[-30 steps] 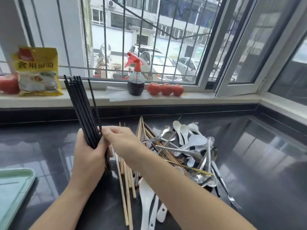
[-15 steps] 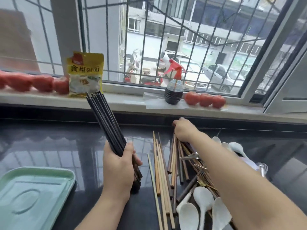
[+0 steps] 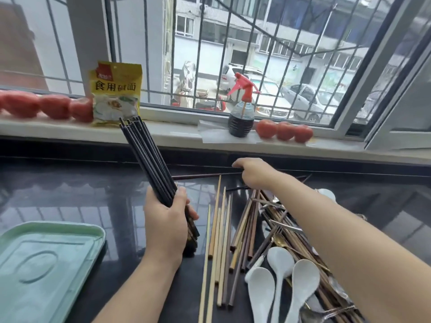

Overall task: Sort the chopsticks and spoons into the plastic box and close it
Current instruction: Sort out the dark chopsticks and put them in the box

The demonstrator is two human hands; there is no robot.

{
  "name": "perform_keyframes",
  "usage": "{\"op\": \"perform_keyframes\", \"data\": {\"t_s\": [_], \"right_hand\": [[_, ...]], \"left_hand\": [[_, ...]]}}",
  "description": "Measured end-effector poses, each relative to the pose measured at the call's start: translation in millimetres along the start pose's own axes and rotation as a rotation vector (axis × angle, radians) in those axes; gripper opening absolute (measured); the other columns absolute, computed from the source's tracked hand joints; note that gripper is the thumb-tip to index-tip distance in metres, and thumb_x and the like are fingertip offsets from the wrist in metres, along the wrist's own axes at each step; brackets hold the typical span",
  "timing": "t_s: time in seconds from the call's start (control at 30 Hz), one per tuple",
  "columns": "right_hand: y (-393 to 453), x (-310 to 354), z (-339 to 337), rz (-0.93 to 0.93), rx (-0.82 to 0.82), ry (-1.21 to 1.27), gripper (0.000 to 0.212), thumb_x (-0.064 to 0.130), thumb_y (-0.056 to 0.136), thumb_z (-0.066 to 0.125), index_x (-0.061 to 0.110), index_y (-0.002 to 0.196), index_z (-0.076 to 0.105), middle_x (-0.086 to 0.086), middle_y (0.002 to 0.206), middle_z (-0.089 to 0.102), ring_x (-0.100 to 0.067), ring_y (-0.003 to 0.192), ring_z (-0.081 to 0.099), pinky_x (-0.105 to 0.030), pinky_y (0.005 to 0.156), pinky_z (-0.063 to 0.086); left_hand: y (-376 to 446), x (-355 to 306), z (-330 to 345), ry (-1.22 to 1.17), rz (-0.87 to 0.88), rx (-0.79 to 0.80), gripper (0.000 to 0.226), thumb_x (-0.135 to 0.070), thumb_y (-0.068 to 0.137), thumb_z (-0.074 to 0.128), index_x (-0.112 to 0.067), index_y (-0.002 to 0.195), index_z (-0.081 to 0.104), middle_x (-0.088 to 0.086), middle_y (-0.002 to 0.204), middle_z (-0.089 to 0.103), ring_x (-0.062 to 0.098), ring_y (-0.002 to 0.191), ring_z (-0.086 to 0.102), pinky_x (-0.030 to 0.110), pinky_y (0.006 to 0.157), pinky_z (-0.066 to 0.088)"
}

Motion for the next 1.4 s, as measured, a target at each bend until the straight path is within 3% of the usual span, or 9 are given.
{"op": "perform_keyframes", "data": {"t_s": [0.1,0.27,0.37,0.6,0.73,0.97,1.1,1.3,1.4], "right_hand": [[15,16,21,-0.036,0.134,-0.047,0.066,-0.004,0.094,0.036,0.02,0.156,0.036,-0.005,0.162,0.034,-0.029,0.147,0.034,-0.038,0.118,0.033],[7,6,22,-0.126,0.162,-0.109,0.055,-0.005,0.089,0.046,0.024,0.134,0.061,-0.006,0.134,0.051,-0.032,0.125,0.052,-0.043,0.106,0.045],[-29,-23,0,-0.12,0.068,-0.08,0.056,-0.003,0.09,0.047,0.025,0.138,0.06,-0.003,0.144,0.049,-0.026,0.134,0.045,-0.041,0.114,0.038],[-191,-68,13,-0.127,0.303,-0.174,0.056,0.048,0.106,0.04,0.042,0.158,0.023,0.009,0.166,0.019,-0.015,0.152,0.015,-0.034,0.122,0.013],[-212,-113,16,-0.065,0.195,-0.352,0.064,0.055,0.103,0.038,0.044,0.159,0.009,-0.004,0.167,0.017,-0.025,0.152,0.016,-0.04,0.123,0.014],[-245,-159,-6,0.086,-0.172,-0.172,0.037,0.027,0.099,0.055,0.023,0.135,0.063,0.0,0.136,0.061,-0.026,0.131,0.05,-0.041,0.113,0.036],[-261,-184,0,0.353,-0.291,-0.01,0.034,0.014,0.095,0.049,0.017,0.121,0.071,-0.005,0.128,0.064,-0.029,0.125,0.053,-0.038,0.107,0.042],[-244,-143,35,0.244,-0.099,0.133,0.053,0.043,0.101,0.047,0.018,0.148,0.043,0.0,0.141,0.045,-0.032,0.14,0.036,-0.044,0.116,0.03],[-235,-120,43,0.264,0.039,0.133,0.067,0.057,0.103,0.036,0.031,0.161,0.016,-0.002,0.168,0.009,-0.027,0.156,0.001,-0.045,0.126,0.007]], "left_hand": [[1,0,0,0.009,-0.007,-0.005,0.011,-0.01,0.102,0.059,-0.015,0.095,0.052,0.0,0.068,0.055,0.024,0.056,0.057,0.043,0.063,0.058],[1,-2,-2,0.014,-0.014,0.015,0.01,-0.011,0.102,0.059,-0.016,0.097,0.053,0.001,0.072,0.055,0.023,0.057,0.058,0.045,0.065,0.059],[-1,-3,0,0.044,-0.004,0.037,0.011,-0.011,0.102,0.059,-0.018,0.097,0.052,0.001,0.072,0.055,0.022,0.057,0.058,0.051,0.067,0.058],[-16,-15,12,0.228,0.14,0.202,0.01,-0.012,0.102,0.059,-0.011,0.1,0.049,-0.001,0.065,0.056,0.025,0.056,0.059,0.063,0.068,0.056],[-25,-19,14,0.254,0.185,0.242,0.01,-0.01,0.102,0.057,-0.009,0.104,0.048,0.004,0.069,0.055,0.028,0.057,0.058,0.064,0.067,0.055],[-28,-21,17,0.322,0.225,0.262,0.01,-0.009,0.103,0.055,-0.007,0.105,0.046,0.004,0.063,0.057,0.032,0.057,0.058,0.057,0.067,0.055],[-34,-21,21,0.453,0.259,0.298,0.013,-0.016,0.103,0.058,-0.011,0.099,0.047,0.013,0.068,0.061,0.03,0.061,0.062,0.051,0.066,0.054],[-39,-22,25,0.572,0.281,0.325,0.012,-0.018,0.103,0.057,-0.013,0.097,0.048,0.011,0.068,0.062,0.014,0.059,0.059,0.034,0.059,0.045],[-40,-22,24,0.589,0.27,0.326,0.011,-0.017,0.103,0.057,-0.013,0.097,0.049,0.011,0.069,0.062,0.013,0.06,0.059,0.034,0.058,0.045]]}}
Point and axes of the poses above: each hand's wrist, its own y-axis towards the middle knuckle, its own z-axis out of the palm, x = y × z, the point moved 4 cm from there along y, towards the middle knuckle
